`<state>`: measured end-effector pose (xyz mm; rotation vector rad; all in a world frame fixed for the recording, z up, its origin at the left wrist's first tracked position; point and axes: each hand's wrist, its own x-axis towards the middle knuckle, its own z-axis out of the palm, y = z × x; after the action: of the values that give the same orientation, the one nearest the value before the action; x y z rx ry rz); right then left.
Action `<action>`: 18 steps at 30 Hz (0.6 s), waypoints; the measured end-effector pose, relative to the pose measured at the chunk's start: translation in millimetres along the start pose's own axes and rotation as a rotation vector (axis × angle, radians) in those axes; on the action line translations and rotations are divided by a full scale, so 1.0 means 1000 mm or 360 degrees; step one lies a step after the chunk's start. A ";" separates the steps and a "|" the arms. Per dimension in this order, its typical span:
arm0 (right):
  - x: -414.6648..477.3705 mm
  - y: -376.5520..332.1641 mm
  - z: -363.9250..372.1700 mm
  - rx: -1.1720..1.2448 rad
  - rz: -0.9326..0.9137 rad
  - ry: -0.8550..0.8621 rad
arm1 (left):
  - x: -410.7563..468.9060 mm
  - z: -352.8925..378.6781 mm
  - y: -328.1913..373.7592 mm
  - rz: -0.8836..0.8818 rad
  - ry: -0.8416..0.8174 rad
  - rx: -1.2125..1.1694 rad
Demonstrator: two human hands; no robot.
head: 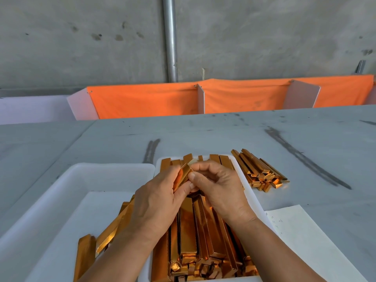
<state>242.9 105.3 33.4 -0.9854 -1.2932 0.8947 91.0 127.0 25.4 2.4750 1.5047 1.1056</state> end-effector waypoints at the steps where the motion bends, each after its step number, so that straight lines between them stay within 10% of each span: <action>1: 0.000 -0.001 0.000 -0.0006 0.0004 -0.0018 | 0.000 0.000 0.000 -0.0006 -0.0005 0.0013; 18: -0.002 -0.009 -0.003 0.0111 0.0047 -0.0152 | -0.001 -0.002 0.001 0.0012 -0.0008 0.0041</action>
<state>245.3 99.9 41.4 -0.9183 -1.3215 1.0139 90.0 124.8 26.8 2.5003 1.5192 1.0876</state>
